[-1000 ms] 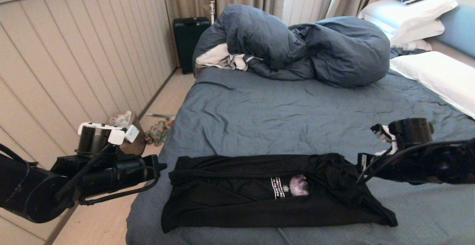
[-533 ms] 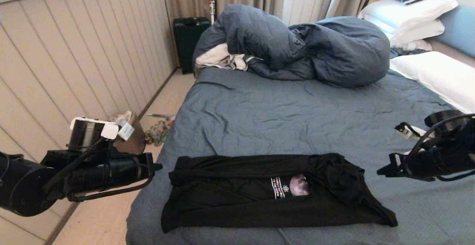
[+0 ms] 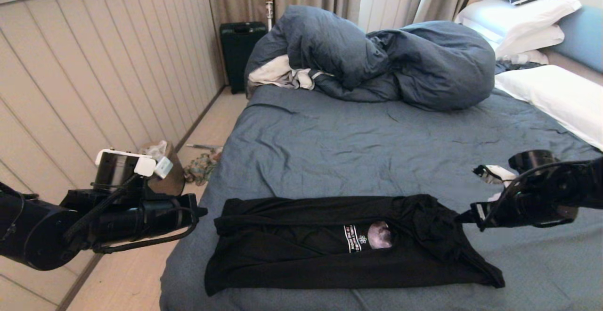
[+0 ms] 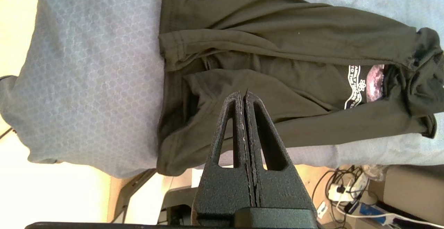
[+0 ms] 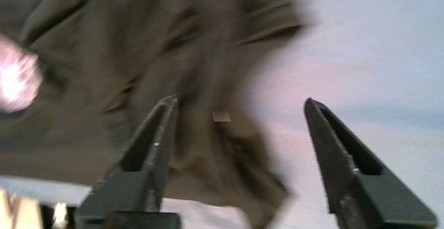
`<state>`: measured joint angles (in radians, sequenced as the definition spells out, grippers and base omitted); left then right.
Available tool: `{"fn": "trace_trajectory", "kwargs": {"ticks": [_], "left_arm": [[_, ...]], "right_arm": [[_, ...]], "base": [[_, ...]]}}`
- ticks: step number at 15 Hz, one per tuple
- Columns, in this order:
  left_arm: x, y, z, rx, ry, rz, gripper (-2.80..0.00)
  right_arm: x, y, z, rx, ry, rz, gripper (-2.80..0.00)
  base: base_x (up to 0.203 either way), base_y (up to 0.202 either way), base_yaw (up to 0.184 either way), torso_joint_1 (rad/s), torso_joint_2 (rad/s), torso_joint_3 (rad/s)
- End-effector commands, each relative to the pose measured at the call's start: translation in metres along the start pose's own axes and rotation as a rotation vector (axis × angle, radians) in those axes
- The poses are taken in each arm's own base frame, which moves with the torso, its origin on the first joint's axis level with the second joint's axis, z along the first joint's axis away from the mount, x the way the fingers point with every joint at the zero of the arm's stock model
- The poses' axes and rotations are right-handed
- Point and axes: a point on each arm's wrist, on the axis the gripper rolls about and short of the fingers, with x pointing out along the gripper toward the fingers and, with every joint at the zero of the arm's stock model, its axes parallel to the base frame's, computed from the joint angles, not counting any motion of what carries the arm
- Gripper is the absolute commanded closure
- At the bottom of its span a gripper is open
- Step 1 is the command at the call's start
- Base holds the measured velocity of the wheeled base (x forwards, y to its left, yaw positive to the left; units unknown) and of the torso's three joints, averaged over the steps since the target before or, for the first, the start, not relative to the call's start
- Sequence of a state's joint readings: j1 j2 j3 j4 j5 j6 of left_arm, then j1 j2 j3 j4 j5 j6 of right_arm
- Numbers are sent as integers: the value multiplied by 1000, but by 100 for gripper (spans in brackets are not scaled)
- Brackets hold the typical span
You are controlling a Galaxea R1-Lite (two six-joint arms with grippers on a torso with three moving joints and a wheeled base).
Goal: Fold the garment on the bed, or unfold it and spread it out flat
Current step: Fold the black T-shirt
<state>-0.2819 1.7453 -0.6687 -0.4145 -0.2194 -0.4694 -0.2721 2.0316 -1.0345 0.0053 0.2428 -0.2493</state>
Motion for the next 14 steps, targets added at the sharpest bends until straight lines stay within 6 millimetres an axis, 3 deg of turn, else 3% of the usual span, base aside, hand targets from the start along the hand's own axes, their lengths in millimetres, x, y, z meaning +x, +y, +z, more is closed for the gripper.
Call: {"fn": "trace_trajectory", "kwargs": {"ticks": [1, 7, 14], "left_arm": [[2, 1, 0, -4, 3, 0, 0], [6, 1, 0, -5, 11, 4, 0], [8, 3, -1, -8, 20, 8, 0]], "right_arm": [[20, 9, -7, -7, 56, 34, -280], [52, 15, -3, -17, 83, 52, -280], [94, 50, -3, -53, 112, 31, -280]], "base": [[0, 0, 0, 0, 0, 0], [0, 0, 0, 0, 0, 0], [0, 0, 0, 0, 0, 0]]}}
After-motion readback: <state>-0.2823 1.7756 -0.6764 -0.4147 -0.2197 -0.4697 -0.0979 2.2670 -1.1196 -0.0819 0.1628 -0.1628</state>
